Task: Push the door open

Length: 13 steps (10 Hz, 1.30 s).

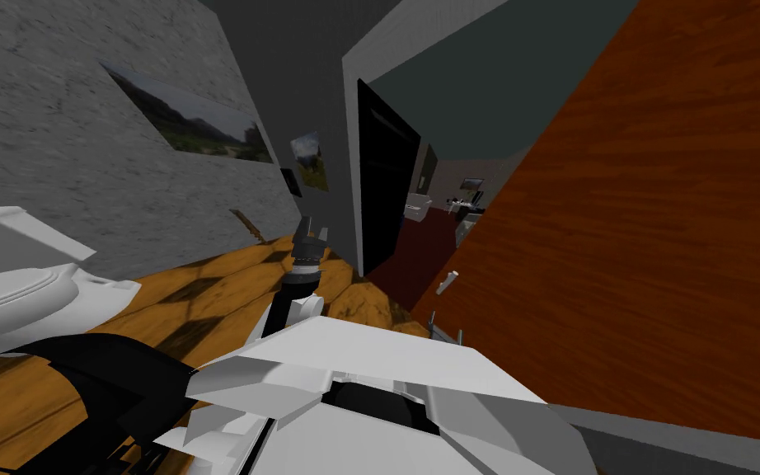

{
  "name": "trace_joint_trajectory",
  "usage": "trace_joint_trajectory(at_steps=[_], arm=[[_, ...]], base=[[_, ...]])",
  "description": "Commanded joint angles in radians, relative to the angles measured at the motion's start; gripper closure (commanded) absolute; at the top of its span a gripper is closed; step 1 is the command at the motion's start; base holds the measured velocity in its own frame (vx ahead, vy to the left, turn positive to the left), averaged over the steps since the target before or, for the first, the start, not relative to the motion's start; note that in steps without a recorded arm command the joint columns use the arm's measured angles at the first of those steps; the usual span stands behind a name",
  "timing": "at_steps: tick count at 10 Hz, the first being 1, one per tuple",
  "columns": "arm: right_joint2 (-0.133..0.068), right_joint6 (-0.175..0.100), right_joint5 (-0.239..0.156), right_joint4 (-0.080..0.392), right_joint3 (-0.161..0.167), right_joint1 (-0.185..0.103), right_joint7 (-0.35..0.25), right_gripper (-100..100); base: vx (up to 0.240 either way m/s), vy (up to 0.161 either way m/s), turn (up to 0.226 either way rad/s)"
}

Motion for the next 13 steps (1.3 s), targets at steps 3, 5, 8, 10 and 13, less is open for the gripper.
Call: trace_joint_trajectory(at_steps=[3,5,8,10,13], arm=[[0.001,-0.058,-0.07,0.074,0.041,0.003,-0.074,-100],[0.0,-0.087,-0.106,0.113,0.061,0.005,-0.112,-100],[0.0,-0.124,-0.154,0.164,0.088,0.007,-0.161,-100],[0.0,-0.129,-0.159,0.177,0.09,0.004,-0.169,-100],[0.001,-0.113,-0.167,0.181,0.074,-0.013,-0.17,-100]], base=[[0.134,-0.119,0.202],[0.115,-0.112,0.199],[0.089,-0.119,0.179],[0.083,-0.097,0.118],[0.153,-0.131,0.012]])
